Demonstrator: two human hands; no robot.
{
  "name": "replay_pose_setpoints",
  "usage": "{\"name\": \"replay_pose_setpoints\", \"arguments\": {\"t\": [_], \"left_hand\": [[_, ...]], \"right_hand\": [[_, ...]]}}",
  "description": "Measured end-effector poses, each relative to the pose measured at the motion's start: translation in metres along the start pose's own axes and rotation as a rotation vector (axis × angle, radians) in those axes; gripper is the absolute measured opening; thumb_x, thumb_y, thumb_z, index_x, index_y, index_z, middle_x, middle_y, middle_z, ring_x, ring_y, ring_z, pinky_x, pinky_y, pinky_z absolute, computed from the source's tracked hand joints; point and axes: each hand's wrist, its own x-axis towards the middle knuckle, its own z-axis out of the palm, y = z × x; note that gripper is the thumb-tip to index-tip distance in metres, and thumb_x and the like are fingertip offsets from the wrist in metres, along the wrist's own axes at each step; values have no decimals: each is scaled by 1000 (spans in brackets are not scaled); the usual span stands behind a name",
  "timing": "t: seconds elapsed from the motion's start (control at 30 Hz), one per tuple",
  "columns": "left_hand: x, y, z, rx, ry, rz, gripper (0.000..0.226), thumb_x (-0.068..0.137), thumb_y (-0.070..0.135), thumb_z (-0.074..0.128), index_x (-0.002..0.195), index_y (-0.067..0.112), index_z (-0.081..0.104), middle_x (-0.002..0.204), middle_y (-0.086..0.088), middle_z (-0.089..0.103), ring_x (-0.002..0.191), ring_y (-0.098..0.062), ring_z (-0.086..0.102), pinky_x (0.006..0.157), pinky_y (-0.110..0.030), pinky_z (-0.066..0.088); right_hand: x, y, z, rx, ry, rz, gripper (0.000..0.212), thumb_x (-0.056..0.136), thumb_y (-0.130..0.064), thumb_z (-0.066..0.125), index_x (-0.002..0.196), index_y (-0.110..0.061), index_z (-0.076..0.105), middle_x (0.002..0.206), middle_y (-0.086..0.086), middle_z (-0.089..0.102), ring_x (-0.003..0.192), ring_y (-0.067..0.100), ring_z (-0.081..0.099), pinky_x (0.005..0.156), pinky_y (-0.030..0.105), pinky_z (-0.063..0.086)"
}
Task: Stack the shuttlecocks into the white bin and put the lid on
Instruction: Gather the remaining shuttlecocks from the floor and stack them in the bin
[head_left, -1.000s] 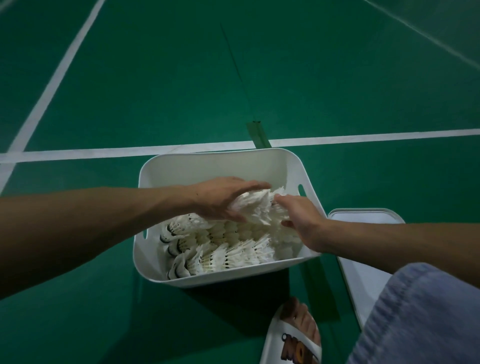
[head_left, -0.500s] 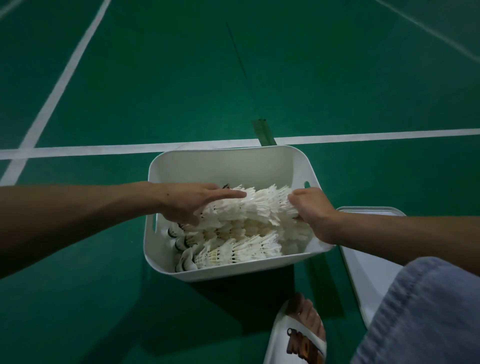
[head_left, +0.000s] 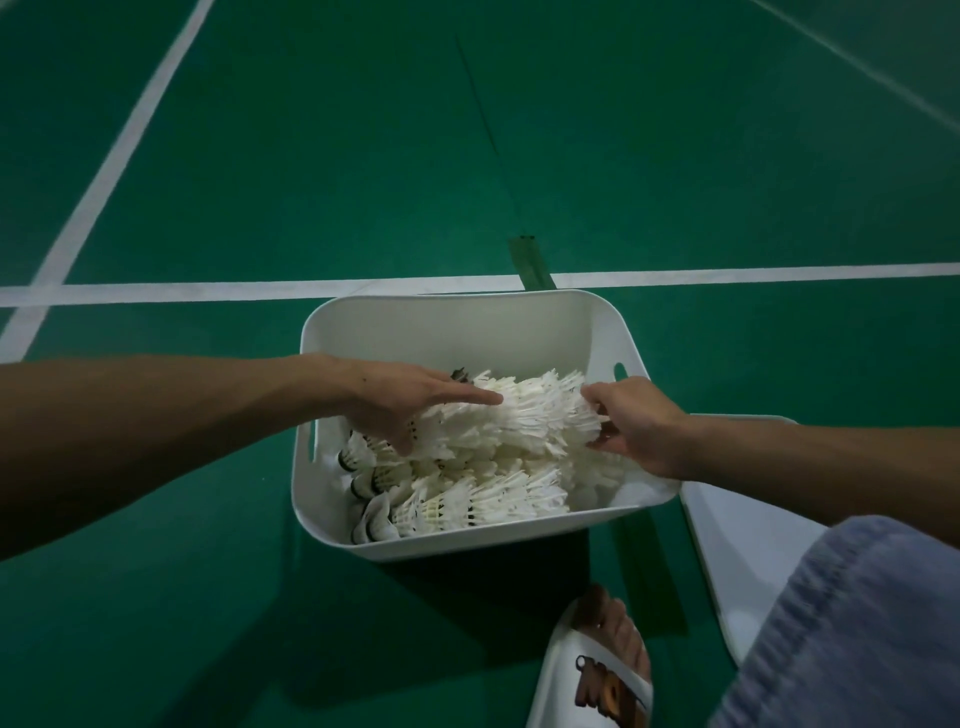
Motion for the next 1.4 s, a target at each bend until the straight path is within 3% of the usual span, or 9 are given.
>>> {"name": "replay_pose_setpoints", "arguments": {"t": [0.13,0.3,0.33,0.43,0.53,0.8,1.13,1.3,1.4], "left_hand": [[-9,-4,-4,-6,49,-3,108,80,14,74,145,50,-3,155,-2,28,132,-21,38,106,-42,37],[-19,-3,-9,58,177,-93,84,85,37,67,151,29,14,153,-3,32,132,-24,37,110,-44,34],[-24,-3,-11,88,204,-117,79,87,40,64,150,27,18,153,-2,31,134,-23,35,110,-43,33],[-42,-6,-16,215,281,-183,74,88,49,59,148,24,25,153,0,31,137,-23,29,113,-42,29],[-65,-16,-14,267,333,-241,72,87,52,57,146,20,30,151,-2,33,136,-25,29,114,-41,27],[-167,-75,19,115,444,-460,68,88,49,57,143,17,34,148,-7,36,134,-29,31,113,-39,26],[-343,-172,170,-182,241,-894,63,88,52,57,139,18,41,143,-12,40,127,-31,43,106,-32,33],[-396,-191,238,-295,129,-1066,79,78,55,67,142,20,35,144,-11,38,129,-28,43,106,-30,32],[-406,-197,268,-362,75,-1045,81,71,36,78,140,21,37,136,-11,41,121,-27,49,99,-26,38]], "right_hand": [[-4,-10,-5,-155,84,-122,23,100,-28,44,98,-6,50,99,16,62,97,34,64,90,53,53],[-21,-32,-8,-568,193,-385,22,96,-26,47,99,-10,62,94,4,65,81,21,62,59,28,44],[-26,-38,-4,-666,198,-473,23,96,-26,49,103,-10,64,99,4,66,83,19,60,63,27,45],[-39,-57,17,-897,121,-679,33,94,-35,54,119,-15,61,127,5,61,112,21,55,96,33,43],[-44,-75,49,-1036,27,-758,45,92,-43,56,129,-19,55,135,6,56,123,24,50,104,36,40],[-71,-128,154,-1098,-62,-1007,47,90,-43,59,130,-19,54,135,6,56,125,24,49,102,32,38],[-109,-133,362,-1128,-452,-1129,50,90,-40,60,134,-18,51,138,7,54,128,25,47,105,33,39],[-124,-119,446,-1132,-612,-1143,52,89,-37,60,135,-16,50,138,8,54,127,26,48,105,35,41],[-124,-111,475,-1134,-663,-1133,52,88,-34,61,135,-16,49,137,8,54,126,26,49,104,37,42]]}}
